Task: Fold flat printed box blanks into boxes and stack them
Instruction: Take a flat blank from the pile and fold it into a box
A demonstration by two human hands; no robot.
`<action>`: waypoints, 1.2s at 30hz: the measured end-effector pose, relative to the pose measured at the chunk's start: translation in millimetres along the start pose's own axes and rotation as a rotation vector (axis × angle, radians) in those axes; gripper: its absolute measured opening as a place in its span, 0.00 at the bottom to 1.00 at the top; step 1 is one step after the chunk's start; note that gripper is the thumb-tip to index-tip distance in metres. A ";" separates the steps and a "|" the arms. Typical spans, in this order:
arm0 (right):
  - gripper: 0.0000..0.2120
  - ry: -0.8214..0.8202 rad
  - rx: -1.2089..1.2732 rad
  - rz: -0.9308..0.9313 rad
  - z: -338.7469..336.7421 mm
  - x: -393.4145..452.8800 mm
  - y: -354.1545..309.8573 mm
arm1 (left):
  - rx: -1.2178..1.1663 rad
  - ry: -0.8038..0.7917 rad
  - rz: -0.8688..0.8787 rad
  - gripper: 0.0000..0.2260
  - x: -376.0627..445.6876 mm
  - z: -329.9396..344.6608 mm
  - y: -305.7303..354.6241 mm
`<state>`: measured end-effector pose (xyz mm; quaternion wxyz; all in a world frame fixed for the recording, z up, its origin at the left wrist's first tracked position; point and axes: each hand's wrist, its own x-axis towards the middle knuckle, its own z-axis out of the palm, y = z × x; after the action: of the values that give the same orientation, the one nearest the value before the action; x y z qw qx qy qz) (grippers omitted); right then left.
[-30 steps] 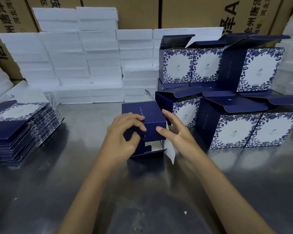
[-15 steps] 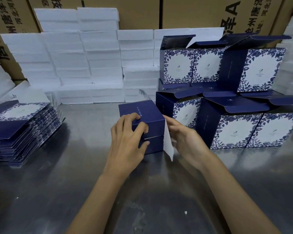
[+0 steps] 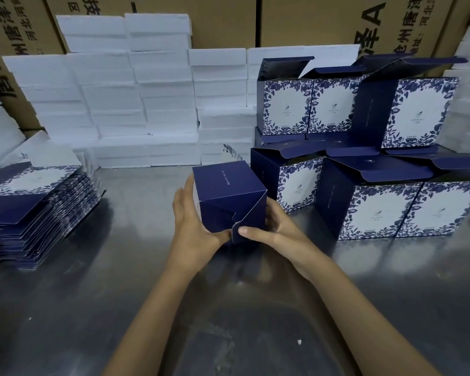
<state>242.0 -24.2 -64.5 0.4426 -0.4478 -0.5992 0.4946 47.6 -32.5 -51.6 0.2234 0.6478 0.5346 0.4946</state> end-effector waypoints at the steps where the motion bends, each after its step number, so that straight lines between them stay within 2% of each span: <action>1: 0.42 0.031 -0.022 -0.009 2.6 0.6 0.9 | -0.032 -0.030 -0.031 0.58 0.0 -0.3 -1.0; 4: 0.35 0.138 -0.089 -0.057 11.1 2.8 3.3 | -0.107 -0.097 -0.046 0.53 1.1 1.6 -6.0; 10: 0.24 0.308 -0.157 -0.097 17.8 2.6 4.3 | -0.081 -0.163 -0.062 0.53 1.7 3.9 -5.7; 15: 0.23 0.456 -0.307 -0.113 18.6 0.4 -1.3 | -0.071 -0.148 -0.081 0.52 -0.7 8.7 -3.4; 19: 0.22 0.513 -0.357 -0.122 19.1 -0.5 -1.3 | -0.071 -0.143 -0.093 0.52 -1.1 9.9 -2.1; 23: 0.21 0.460 -0.331 -0.134 19.2 -0.6 -0.8 | -0.170 -0.126 -0.080 0.45 -2.1 8.4 6.8; 28: 0.22 0.262 -0.057 -0.062 23.3 -4.5 -9.5 | -0.613 -0.044 -0.286 0.25 0.3 0.6 23.9; 30: 0.14 0.218 -0.001 -0.032 25.0 -9.2 -17.4 | -0.706 0.050 -0.301 0.15 2.5 -1.4 21.9; 31: 0.09 0.196 0.024 -0.011 24.6 -10.1 -20.2 | -0.727 0.094 -0.309 0.13 2.6 -3.2 22.7; 33: 0.05 0.175 0.098 0.000 22.5 -8.6 -22.1 | -0.712 0.155 -0.322 0.21 2.9 -7.2 22.2; 36: 0.07 0.203 0.204 0.009 16.7 -0.8 -21.4 | -0.612 0.229 -0.260 0.43 5.6 -15.7 19.2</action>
<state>223.8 -30.5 -45.4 0.5420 -0.4507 -0.4959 0.5071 42.6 -37.5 -27.2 0.4066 0.4178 0.4612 0.6688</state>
